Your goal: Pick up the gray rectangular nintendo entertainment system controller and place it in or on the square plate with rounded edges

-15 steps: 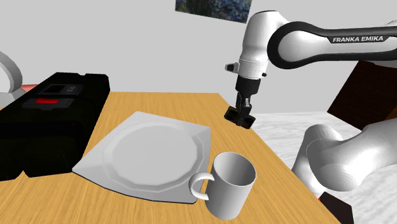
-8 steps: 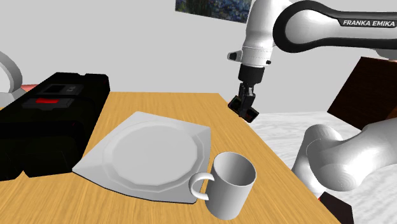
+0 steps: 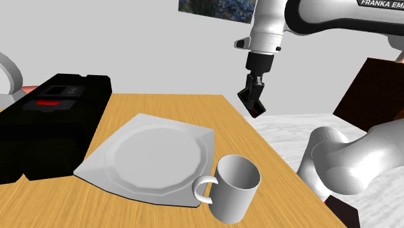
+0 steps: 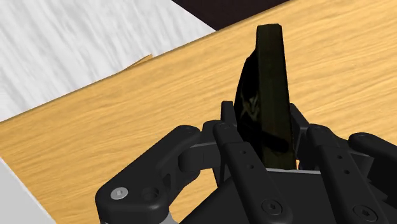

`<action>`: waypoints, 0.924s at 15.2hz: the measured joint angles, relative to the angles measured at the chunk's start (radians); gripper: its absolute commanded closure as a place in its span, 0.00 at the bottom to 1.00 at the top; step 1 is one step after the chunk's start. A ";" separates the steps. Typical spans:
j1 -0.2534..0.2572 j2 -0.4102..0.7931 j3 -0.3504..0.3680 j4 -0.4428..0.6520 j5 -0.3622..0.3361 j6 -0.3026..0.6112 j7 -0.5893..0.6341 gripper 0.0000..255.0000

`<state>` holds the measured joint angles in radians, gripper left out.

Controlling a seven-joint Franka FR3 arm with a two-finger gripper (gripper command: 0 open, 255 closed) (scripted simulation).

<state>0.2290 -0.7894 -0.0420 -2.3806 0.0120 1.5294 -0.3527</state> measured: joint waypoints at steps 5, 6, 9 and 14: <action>0.029 0.089 0.070 0.064 0.052 0.028 0.077 1.00; 0.035 0.111 0.089 0.077 0.064 0.038 0.097 1.00; 0.053 0.189 0.139 0.135 0.093 0.063 0.154 1.00; 0.078 0.329 0.227 0.226 0.126 0.121 0.255 1.00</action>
<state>0.3071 -0.4608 0.1847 -2.1548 0.1378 1.6507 -0.0972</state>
